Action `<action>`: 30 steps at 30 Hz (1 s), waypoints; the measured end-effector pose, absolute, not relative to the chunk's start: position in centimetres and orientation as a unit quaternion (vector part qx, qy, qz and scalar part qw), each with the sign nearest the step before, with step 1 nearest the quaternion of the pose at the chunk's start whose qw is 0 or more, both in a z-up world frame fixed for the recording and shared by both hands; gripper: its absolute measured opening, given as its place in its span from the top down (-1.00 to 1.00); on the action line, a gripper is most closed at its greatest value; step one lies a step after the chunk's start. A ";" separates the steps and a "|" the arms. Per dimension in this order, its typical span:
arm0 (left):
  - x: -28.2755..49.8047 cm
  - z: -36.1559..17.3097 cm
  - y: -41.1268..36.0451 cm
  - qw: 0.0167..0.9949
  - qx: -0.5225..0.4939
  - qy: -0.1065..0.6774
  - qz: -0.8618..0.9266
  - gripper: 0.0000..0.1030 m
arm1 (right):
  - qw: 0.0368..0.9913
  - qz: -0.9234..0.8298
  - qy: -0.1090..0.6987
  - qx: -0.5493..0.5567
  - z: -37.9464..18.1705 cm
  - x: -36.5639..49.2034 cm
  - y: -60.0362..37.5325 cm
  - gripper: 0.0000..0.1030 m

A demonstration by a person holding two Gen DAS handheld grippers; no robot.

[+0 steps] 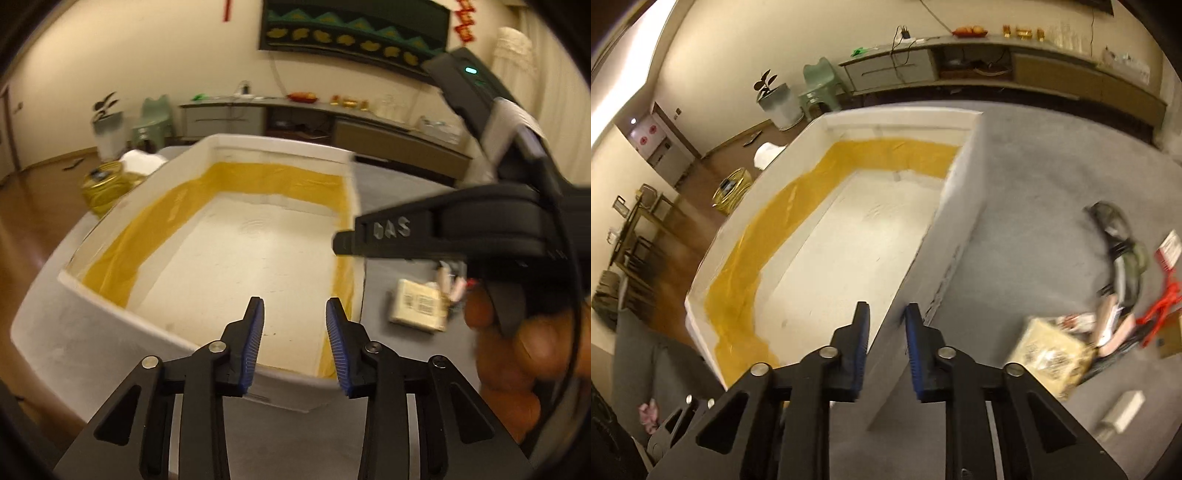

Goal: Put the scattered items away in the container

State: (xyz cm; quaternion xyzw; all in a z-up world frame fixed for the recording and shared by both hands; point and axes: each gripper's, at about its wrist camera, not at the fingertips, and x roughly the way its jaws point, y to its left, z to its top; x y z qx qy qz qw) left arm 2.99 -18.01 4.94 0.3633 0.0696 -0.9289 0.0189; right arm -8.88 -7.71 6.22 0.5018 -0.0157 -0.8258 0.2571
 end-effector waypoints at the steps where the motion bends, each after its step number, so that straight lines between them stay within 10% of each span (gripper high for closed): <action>1: 3.2 5.3 -17.3 0.010 0.357 0.063 -0.932 0.29 | 0.253 -0.829 -0.017 0.498 6.8 -9.0 -6.9 0.74; 9: 2.6 4.3 -16.1 0.038 0.381 0.041 -0.923 0.29 | 0.237 -0.824 -0.015 0.514 5.5 -8.6 -5.2 0.86; 24: 4.4 5.6 -17.1 0.081 0.350 0.029 -0.933 0.28 | 0.145 -0.785 -0.252 0.547 4.7 -7.2 -2.0 0.74; 30: 5.6 6.8 -15.8 0.031 0.330 0.036 -0.943 0.28 | 0.152 -0.817 -0.210 0.515 5.5 -5.1 4.1 0.26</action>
